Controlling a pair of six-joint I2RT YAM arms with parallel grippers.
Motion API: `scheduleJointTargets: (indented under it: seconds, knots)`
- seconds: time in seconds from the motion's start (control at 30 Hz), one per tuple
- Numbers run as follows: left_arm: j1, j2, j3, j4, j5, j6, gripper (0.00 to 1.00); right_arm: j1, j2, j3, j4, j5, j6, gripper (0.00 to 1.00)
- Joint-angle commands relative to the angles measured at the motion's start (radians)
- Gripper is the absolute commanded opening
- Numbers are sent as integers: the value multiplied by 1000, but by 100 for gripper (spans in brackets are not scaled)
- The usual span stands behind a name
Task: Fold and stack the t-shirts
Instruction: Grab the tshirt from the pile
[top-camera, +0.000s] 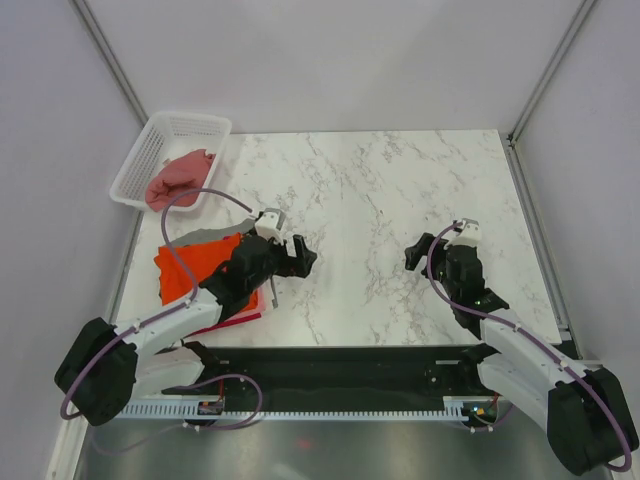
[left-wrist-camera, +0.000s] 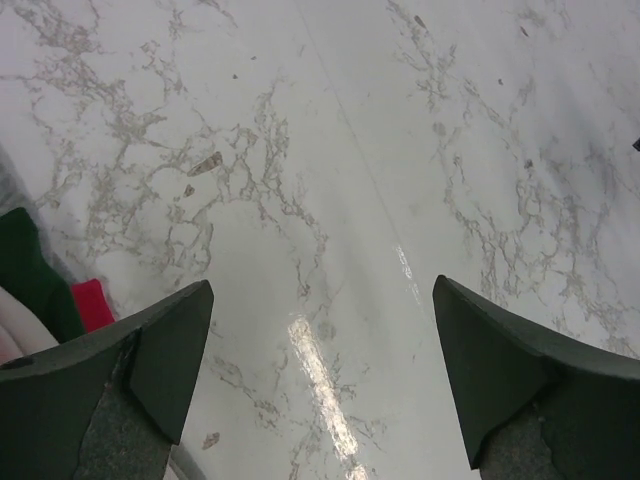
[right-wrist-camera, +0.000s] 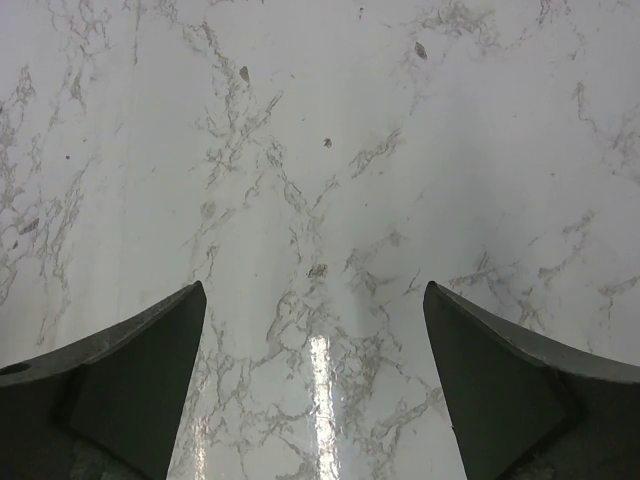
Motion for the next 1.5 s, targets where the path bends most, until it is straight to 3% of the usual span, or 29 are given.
scheduleJointTargets:
  seconds: [0.0, 0.17, 0.3, 0.4, 0.57, 0.7, 1.07, 1.27, 1.47]
  knots:
    - [4, -5, 101, -87, -140, -63, 98, 1, -2, 9, 33, 5, 7, 98]
    - [73, 9, 319, -422, -269, -187, 97, 1, 8, 9, 35, -1, 14, 98]
    - [298, 85, 585, -700, -349, -346, 100, 1, 24, 15, 30, -17, 18, 98]
    - [436, 163, 713, -794, -346, -425, 98, 1, 26, 15, 32, -25, 17, 98]
    - [578, 240, 812, -810, -400, -514, 99, 1, 17, 9, 33, -28, 17, 98]
    - [713, 348, 905, -808, -325, -571, 96, 0, 11, 7, 35, -30, 17, 98]
    - [794, 703, 1190, -799, -269, -612, 93, 1, 20, 7, 43, -42, 15, 98]
    - [800, 789, 1223, -875, -312, -732, 92, 1, 32, 12, 44, -42, 12, 98]
    - [802, 865, 1238, -888, -351, -740, 92, 1, 38, 13, 49, -48, 15, 98]
